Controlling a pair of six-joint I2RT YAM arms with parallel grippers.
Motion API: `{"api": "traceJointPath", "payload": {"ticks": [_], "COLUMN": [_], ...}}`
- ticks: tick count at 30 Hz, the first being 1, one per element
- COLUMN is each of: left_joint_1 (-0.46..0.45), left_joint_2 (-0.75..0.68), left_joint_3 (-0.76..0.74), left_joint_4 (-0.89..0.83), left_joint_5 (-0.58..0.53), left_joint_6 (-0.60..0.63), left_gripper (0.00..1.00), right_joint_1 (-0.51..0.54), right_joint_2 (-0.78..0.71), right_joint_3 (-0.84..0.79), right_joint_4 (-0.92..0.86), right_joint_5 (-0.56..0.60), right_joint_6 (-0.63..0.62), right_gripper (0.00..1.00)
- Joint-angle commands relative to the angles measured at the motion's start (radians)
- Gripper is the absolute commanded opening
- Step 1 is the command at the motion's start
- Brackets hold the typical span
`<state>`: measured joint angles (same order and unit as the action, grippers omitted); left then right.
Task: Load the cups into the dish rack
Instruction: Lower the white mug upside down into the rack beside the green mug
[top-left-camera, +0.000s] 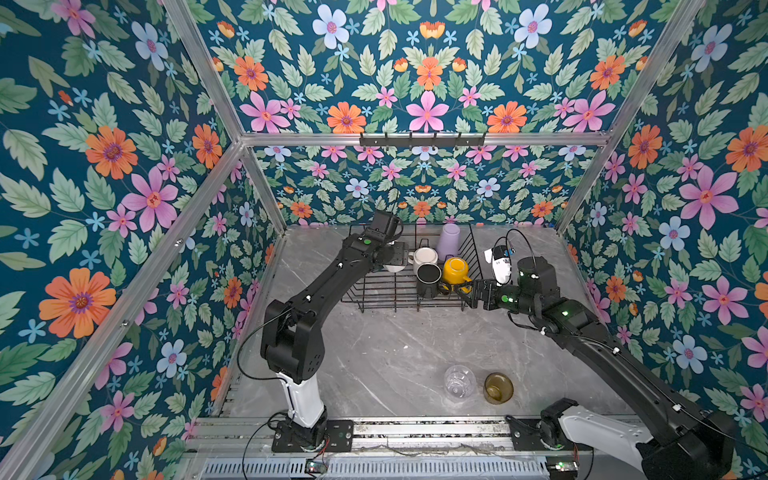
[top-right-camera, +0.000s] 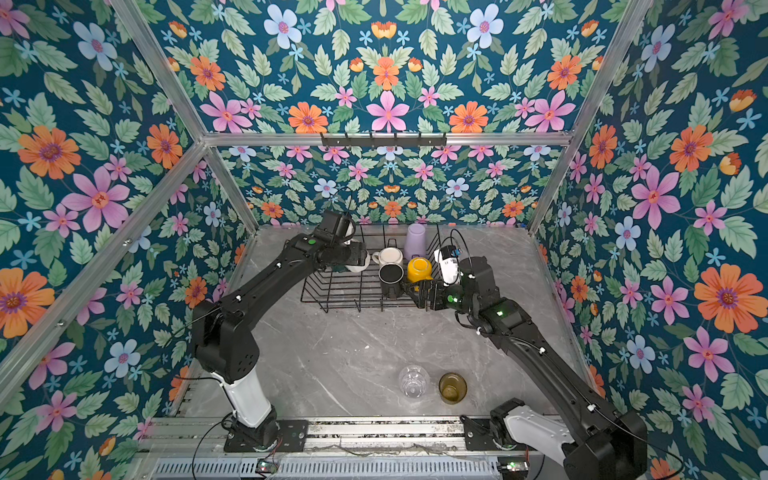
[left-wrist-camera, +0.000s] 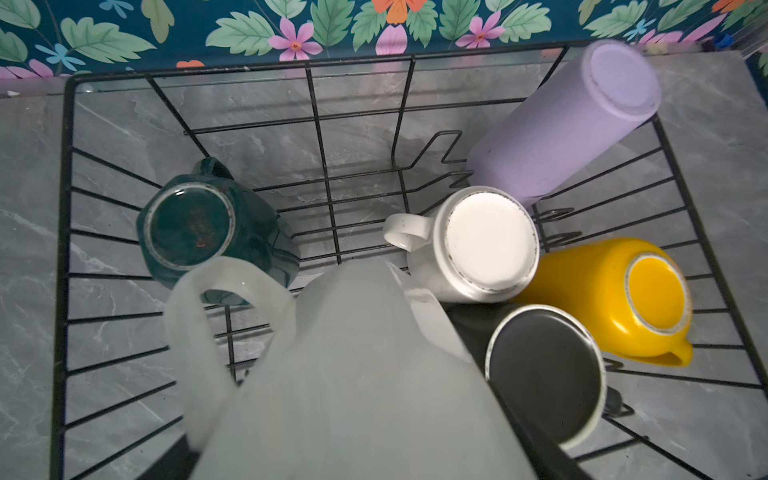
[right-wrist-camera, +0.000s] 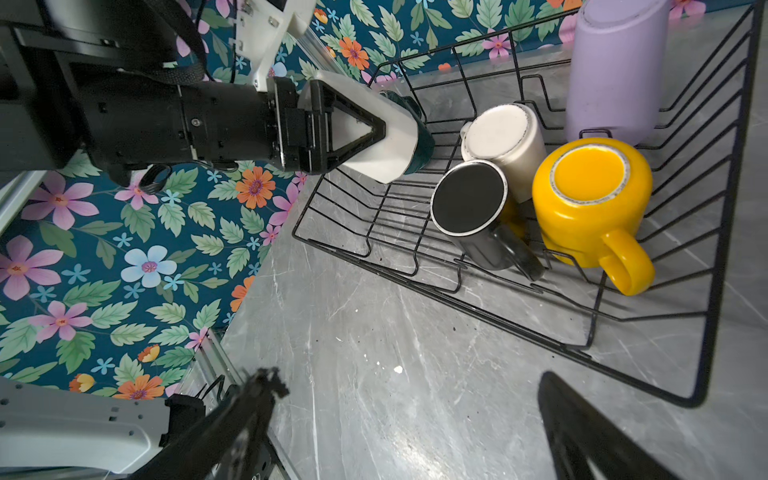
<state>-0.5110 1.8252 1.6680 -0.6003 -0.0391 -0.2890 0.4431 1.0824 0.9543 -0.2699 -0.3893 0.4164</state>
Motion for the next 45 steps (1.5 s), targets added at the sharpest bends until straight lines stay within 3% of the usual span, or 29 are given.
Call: {"api": "traceJointPath", "payload": {"ticks": [1, 15, 45], "left_joint_1": [0.002, -0.005, -0.004], "left_joint_2": [0.023, 0.143, 0.263], "left_joint_3": [0.028, 0.097, 0.145], "left_joint_4": [0.02, 0.034, 0.048], "left_joint_5": [-0.051, -0.064, -0.063], "left_joint_6": [0.013, 0.007, -0.018], "left_gripper": [0.0, 0.0, 0.0], "right_joint_1": [0.001, -0.004, -0.006], "right_joint_2": [-0.009, -0.016, -0.018], "right_joint_3": [-0.006, -0.031, -0.04], "right_joint_4": [0.01, 0.019, 0.017], "right_joint_5": [0.003, -0.001, -0.002], "right_joint_6": [-0.01, -0.01, -0.004], "right_gripper": [0.99, 0.99, 0.99]}}
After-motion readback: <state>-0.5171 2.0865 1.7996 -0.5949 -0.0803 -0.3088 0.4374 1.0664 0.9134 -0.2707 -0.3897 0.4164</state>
